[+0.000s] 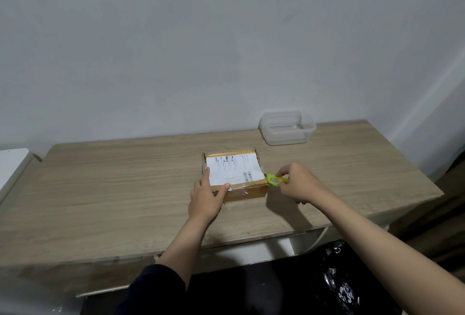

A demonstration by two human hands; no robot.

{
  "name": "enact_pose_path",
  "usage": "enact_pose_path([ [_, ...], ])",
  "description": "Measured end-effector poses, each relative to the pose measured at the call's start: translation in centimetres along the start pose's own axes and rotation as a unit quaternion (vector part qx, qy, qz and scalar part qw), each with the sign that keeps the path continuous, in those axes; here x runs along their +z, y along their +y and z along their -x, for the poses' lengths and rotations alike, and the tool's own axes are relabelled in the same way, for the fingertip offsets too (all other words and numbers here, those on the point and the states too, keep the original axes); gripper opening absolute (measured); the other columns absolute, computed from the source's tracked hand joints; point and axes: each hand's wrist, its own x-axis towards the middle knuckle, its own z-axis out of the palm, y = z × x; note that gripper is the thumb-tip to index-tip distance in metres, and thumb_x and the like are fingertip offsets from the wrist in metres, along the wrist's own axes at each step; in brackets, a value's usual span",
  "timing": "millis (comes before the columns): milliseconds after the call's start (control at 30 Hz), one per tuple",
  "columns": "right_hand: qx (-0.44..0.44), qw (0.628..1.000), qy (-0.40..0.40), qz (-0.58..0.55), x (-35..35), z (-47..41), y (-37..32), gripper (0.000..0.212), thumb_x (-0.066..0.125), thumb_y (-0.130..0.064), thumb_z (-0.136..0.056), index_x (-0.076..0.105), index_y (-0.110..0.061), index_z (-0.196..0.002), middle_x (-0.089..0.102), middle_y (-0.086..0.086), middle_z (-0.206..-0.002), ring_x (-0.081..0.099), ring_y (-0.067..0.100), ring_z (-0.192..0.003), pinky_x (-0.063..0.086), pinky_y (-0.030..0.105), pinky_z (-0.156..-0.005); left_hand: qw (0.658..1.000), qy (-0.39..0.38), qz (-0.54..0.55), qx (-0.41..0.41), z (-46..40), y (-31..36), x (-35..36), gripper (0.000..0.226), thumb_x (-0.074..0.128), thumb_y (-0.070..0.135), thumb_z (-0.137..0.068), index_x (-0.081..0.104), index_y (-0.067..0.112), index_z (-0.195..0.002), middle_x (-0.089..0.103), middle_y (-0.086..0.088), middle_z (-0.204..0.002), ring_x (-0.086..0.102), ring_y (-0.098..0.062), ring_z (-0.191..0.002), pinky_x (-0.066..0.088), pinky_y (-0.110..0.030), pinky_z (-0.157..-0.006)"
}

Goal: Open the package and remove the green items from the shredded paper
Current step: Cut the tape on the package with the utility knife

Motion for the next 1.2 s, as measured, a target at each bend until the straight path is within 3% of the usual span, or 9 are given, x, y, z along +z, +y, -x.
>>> enact_pose_path([
  [300, -0.016, 0.992, 0.105, -0.070, -0.1, 1.0, 2.9, 0.027, 0.057, -0.016, -0.081, 0.067, -0.020, -0.106, 0.058, -0.002, -0.055, 0.048, 0.008, -0.025, 0.038, 0.018, -0.030, 0.999, -0.008, 0.054, 0.003, 0.2, 0.1, -0.2, 0.080, 0.065, 0.051, -0.079, 0.030, 0.021, -0.145, 0.045, -0.009, -0.143, 0.042, -0.028, -0.131, 0.039, -0.038, -0.103],
  [467, -0.058, 0.982, 0.142, -0.111, 0.4, 2.2, 3.6, 0.030, 0.060, -0.010, -0.081, 0.069, -0.018, -0.109, 0.052, -0.017, -0.055, 0.051, -0.007, -0.038, 0.037, 0.011, -0.042, 0.992, -0.017, 0.126, 0.017, 2.3, -0.5, -0.6, 0.079, 0.066, 0.061, -0.068, 0.034, 0.042, -0.138, 0.071, 0.003, -0.097, 0.066, -0.009, -0.093, 0.053, -0.036, -0.089],
  [533, -0.060, 0.980, 0.145, -0.126, 0.7, 2.4, 3.9, 0.029, 0.061, -0.009, -0.081, 0.070, -0.018, -0.107, 0.051, -0.018, -0.054, 0.051, -0.007, -0.039, 0.039, 0.016, -0.045, 0.992, -0.036, 0.105, 0.054, 1.8, -0.9, -1.2, 0.082, 0.068, 0.061, -0.067, 0.032, 0.044, -0.138, 0.055, 0.002, -0.121, 0.053, -0.012, -0.117, 0.041, -0.034, -0.105],
  [600, -0.060, 0.978, 0.145, -0.140, 0.9, 2.6, 4.1, 0.028, 0.062, -0.010, -0.082, 0.070, -0.020, -0.107, 0.051, -0.018, -0.053, 0.052, -0.006, -0.040, 0.039, 0.016, -0.045, 0.991, -0.088, 0.047, 0.093, 0.8, -0.8, -2.1, 0.088, 0.069, 0.056, -0.066, 0.028, 0.039, -0.143, 0.028, -0.006, -0.145, 0.022, -0.020, -0.141, 0.021, -0.033, -0.114],
  [700, -0.069, 0.974, 0.147, -0.156, 1.1, 2.9, 4.2, 0.029, 0.063, -0.010, -0.081, 0.070, -0.020, -0.107, 0.051, -0.018, -0.054, 0.052, -0.006, -0.041, 0.037, 0.007, -0.042, 0.977, -0.176, -0.008, 0.117, -0.8, -0.4, -2.8, 0.094, 0.065, 0.047, -0.064, 0.022, 0.035, -0.147, 0.004, -0.008, -0.159, -0.001, -0.023, -0.147, 0.010, -0.034, -0.115],
  [833, -0.073, 0.972, 0.149, -0.168, 1.2, 3.1, 4.3, 0.030, 0.063, -0.009, -0.082, 0.069, -0.019, -0.109, 0.047, -0.022, -0.058, 0.052, -0.015, -0.046, 0.036, 0.002, -0.044, 0.985, -0.146, 0.018, 0.094, -1.7, -0.7, -2.9, 0.098, 0.077, 0.050, -0.047, 0.044, 0.029, -0.137, 0.036, 0.001, -0.132, 0.038, -0.019, -0.131, 0.026, -0.028, -0.113],
  [1000, -0.051, 0.971, 0.175, -0.154, 1.7, 2.8, 5.1, 0.031, 0.062, -0.010, -0.082, 0.068, -0.016, -0.112, 0.045, -0.025, -0.061, 0.047, -0.004, -0.042, 0.041, 0.019, -0.063, 0.990, -0.090, 0.024, 0.102, 1.2, 0.5, -1.7, 0.104, 0.082, 0.061, -0.029, 0.053, 0.039, -0.127, 0.043, 0.009, -0.103, 0.050, -0.007, -0.100, 0.036, -0.018, -0.087],
  [1067, -0.036, 0.970, 0.185, -0.157, 1.7, 2.5, 5.5, 0.033, 0.061, -0.010, -0.082, 0.067, -0.015, -0.114, 0.052, -0.022, -0.067, 0.045, -0.005, -0.052, 0.040, 0.020, -0.067, 0.987, -0.104, 0.010, 0.124, 2.7, 0.9, -0.6, 0.104, 0.085, 0.060, -0.037, 0.048, 0.040, -0.132, 0.049, 0.007, -0.103, 0.051, -0.008, -0.098, 0.036, -0.018, -0.083],
  [1200, -0.020, 0.971, 0.188, -0.148, 1.7, 2.3, 6.3, 0.034, 0.060, -0.011, -0.082, 0.065, -0.013, -0.116, 0.071, 0.008, -0.105, 0.064, 0.022, -0.092, 0.036, 0.015, -0.070, 0.985, -0.100, 0.020, 0.136, 4.5, 0.8, 1.4, 0.097, 0.082, 0.060, -0.050, 0.041, 0.040, -0.136, 0.044, 0.006, -0.106, 0.050, -0.007, -0.097, 0.038, -0.018, -0.082],
])
